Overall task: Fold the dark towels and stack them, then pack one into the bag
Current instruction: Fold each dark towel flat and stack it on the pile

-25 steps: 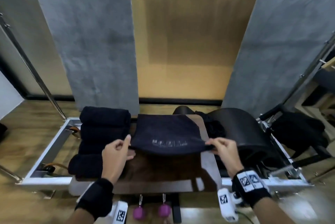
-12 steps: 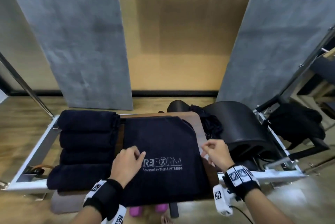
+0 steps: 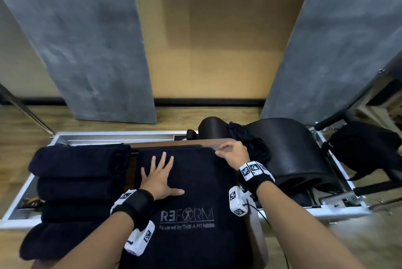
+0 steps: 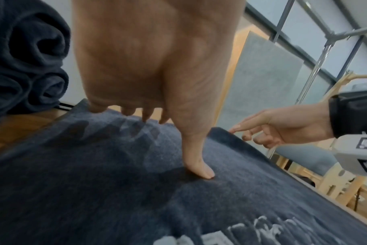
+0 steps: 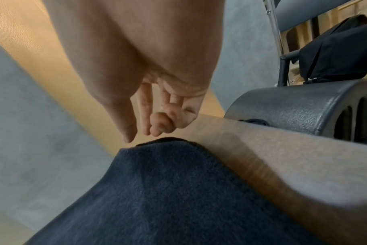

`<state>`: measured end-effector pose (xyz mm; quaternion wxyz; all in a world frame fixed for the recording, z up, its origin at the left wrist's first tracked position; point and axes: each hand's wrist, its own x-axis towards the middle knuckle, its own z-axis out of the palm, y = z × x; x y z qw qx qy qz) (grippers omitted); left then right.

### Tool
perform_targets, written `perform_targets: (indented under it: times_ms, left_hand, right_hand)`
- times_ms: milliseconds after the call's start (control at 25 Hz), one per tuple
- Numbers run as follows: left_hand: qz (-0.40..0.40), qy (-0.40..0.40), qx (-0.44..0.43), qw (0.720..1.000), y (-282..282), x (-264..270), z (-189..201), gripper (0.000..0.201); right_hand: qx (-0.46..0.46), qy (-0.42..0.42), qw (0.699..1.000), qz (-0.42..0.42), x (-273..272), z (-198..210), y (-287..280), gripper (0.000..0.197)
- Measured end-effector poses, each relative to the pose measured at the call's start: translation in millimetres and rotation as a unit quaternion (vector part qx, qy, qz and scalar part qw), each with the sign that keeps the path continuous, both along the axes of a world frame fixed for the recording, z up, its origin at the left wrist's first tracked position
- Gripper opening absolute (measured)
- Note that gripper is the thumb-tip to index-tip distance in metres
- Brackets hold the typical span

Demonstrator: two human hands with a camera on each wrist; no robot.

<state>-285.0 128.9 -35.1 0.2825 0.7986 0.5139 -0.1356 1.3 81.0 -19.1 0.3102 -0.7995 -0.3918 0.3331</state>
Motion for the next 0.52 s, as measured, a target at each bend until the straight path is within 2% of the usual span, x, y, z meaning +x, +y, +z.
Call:
perform_targets:
  times_ms: [120, 320, 360, 440, 520]
  left_hand:
    - [0.0, 0.014, -0.026, 1.0, 0, -2, -5, 0.133]
    - [0.0, 0.015, -0.029, 0.999, 0, -1, -3, 0.132]
    - [0.001, 0.016, -0.029, 0.999, 1, -1, -4, 0.132]
    - [-0.001, 0.021, -0.03, 0.999, 1, -1, -6, 0.133]
    - [-0.003, 0.022, -0.028, 0.999, 3, -1, -8, 0.133]
  right_hand:
    - [-0.014, 0.001, 1.0, 0.009, 8, -9, 11, 0.007]
    - [0.042, 0.038, 0.982, -0.178, 39, -16, 14, 0.011]
    - [0.043, 0.05, 0.982, -0.18, 41, -17, 13, 0.012]
    - [0.011, 0.09, 0.989, -0.116, 37, -19, 12, 0.025]
    - [-0.015, 0.087, 0.993, -0.074, 33, -21, 12, 0.021]
